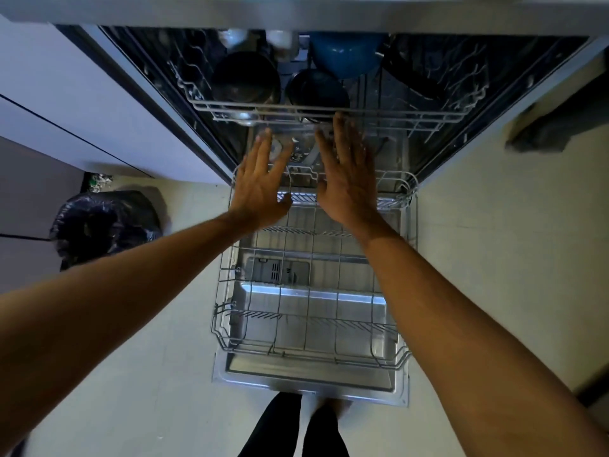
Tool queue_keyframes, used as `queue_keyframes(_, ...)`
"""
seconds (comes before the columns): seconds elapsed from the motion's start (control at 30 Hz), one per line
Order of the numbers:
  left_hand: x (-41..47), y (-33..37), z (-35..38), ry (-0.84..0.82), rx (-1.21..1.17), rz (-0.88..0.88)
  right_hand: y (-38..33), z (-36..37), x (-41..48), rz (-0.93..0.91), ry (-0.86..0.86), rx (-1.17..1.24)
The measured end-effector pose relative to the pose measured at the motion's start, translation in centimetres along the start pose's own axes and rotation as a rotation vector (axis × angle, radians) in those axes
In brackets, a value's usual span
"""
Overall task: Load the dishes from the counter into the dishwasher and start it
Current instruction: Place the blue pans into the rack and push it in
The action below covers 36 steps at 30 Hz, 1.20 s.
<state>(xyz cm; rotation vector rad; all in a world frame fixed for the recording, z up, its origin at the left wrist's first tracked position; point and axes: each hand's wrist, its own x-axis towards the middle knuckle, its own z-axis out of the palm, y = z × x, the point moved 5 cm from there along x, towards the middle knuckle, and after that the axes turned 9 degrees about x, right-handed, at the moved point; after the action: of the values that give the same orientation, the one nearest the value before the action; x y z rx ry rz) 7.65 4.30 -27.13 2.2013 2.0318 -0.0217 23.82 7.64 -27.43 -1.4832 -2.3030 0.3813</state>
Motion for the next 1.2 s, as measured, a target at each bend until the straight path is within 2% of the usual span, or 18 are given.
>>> queue_keyframes(0.13, -8.0, 0.7, 6.5, -0.269, -0.115, -0.091, 0.2, 3.6, -7.5, 0.105, -0.273, 0.124)
queue_keyframes(0.33, -21.3, 3.3, 14.4, -0.605, -0.176, -0.186, -0.8, 9.8, -21.5, 0.242, -0.674, 0.166)
queue_keyframes(0.47, -27.4, 5.3, 18.2, -0.743, -0.191, -0.181, -1.6, 12.3, -29.5, 0.272, -0.797, 0.237)
queue_keyframes(0.6, -30.7, 7.1, 20.7, -0.767, -0.231, -0.234, -2.1, 14.0, -34.5, 0.349, -0.749, 0.298)
queue_keyframes(0.73, -31.5, 7.9, 22.0, -0.65, -0.283, -0.309, -1.9, 14.7, -35.9, 0.428, -0.585, 0.35)
queue_keyframes(0.9, -32.4, 8.3, 21.6, -0.545, -0.329, -0.341, -2.0, 14.9, -37.1, 0.424, -0.536, 0.355)
queue_keyframes(1.2, -31.9, 8.6, 21.4, -0.642, -0.309, -0.393, -2.3, 13.9, -37.2, 0.454, -0.524, 0.396)
